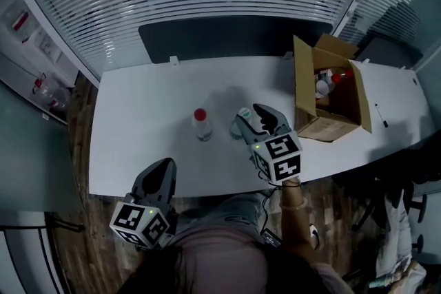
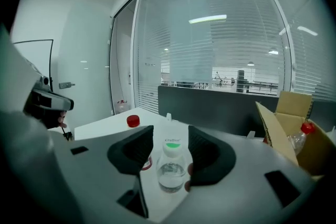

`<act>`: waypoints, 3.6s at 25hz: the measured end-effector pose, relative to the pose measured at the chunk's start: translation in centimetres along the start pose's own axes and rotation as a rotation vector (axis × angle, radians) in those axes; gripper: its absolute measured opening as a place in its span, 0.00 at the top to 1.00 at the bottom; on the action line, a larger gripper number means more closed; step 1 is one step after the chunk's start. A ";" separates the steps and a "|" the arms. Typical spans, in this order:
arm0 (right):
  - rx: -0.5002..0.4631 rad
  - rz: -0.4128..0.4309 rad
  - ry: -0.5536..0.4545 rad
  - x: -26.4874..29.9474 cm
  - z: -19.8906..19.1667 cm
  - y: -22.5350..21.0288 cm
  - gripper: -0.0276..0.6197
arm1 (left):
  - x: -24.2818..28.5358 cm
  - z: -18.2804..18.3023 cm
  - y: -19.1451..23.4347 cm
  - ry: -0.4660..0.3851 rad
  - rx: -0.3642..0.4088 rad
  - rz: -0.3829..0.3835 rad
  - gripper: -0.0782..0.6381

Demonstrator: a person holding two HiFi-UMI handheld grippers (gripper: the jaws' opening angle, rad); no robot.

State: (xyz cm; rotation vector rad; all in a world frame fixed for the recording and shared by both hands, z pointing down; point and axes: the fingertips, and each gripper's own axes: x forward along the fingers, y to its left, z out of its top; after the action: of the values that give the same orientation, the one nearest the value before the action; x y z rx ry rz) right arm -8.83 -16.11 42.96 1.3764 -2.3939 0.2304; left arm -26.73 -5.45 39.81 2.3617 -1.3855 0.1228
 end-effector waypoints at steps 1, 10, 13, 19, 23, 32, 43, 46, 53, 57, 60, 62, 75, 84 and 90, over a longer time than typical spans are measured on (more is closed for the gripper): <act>0.002 -0.007 -0.007 -0.3 0.2 0.0 0.66 | 0.1 -0.1 0.0 -0.005 0.004 -0.008 0.88; 0.034 -0.066 -0.083 -4.4 1.0 -0.6 0.69 | 0.7 -0.9 -1.5 -0.016 0.031 -0.089 0.88; 0.040 -0.101 -0.100 -6.0 1.1 -1.1 0.73 | 1.0 -0.6 -2.5 0.000 0.041 -0.114 0.88; 0.040 -0.184 -0.129 -8.7 1.1 -2.1 0.86 | 1.9 -0.8 -3.6 0.001 0.055 -0.161 0.88; 0.046 -0.218 -0.131 -10.0 0.7 -2.5 0.89 | 2.3 -0.2 -4.8 0.027 0.061 -0.175 0.88; 0.084 -0.252 -0.141 -11.9 0.1 -2.3 0.90 | 3.6 -0.4 -6.1 0.025 0.071 -0.242 0.88; 0.117 -0.265 -0.143 -12.6 -0.3 -2.4 0.91 | 5.0 -0.4 -6.7 0.037 0.108 -0.264 0.88; 0.123 -0.272 -0.144 -12.7 -0.5 -2.7 0.91 | 5.3 -0.4 -7.1 0.039 0.100 -0.277 0.88; 0.127 -0.264 -0.163 -13.1 -0.5 -3.3 0.91 | 6.2 -1.2 -7.4 0.035 0.085 -0.302 0.88; 0.122 -0.266 -0.163 -13.7 -0.5 -4.4 0.91 | 7.1 -0.3 -9.3 0.066 0.083 -0.298 0.88; 0.120 -0.272 -0.156 -14.2 -0.5 -5.9 0.91 | 8.3 -0.2 -10.8 0.076 0.083 -0.310 0.88; 0.117 -0.277 -0.159 -14.7 -0.4 -7.0 0.91 | 9.2 0.0 -11.8 0.077 0.083 -0.318 0.88; 0.121 -0.284 -0.196 -18.4 0.1 -17.4 0.91 | 17.2 1.1 -20.6 0.066 0.071 -0.353 0.88; 0.125 -0.281 -0.188 -19.4 -0.6 -23.5 0.91 | 21.7 0.8 -24.4 0.062 0.063 -0.350 0.88; 0.122 -0.272 -0.170 -19.8 -1.1 -26.4 0.91 | 24.0 0.6 -26.3 0.049 0.064 -0.352 0.88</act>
State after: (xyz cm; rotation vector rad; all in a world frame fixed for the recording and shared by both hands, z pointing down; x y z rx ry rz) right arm 23.10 -13.38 35.06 1.8237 -2.3213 0.1956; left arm 7.81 -14.04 38.02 2.5948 -0.9374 0.1259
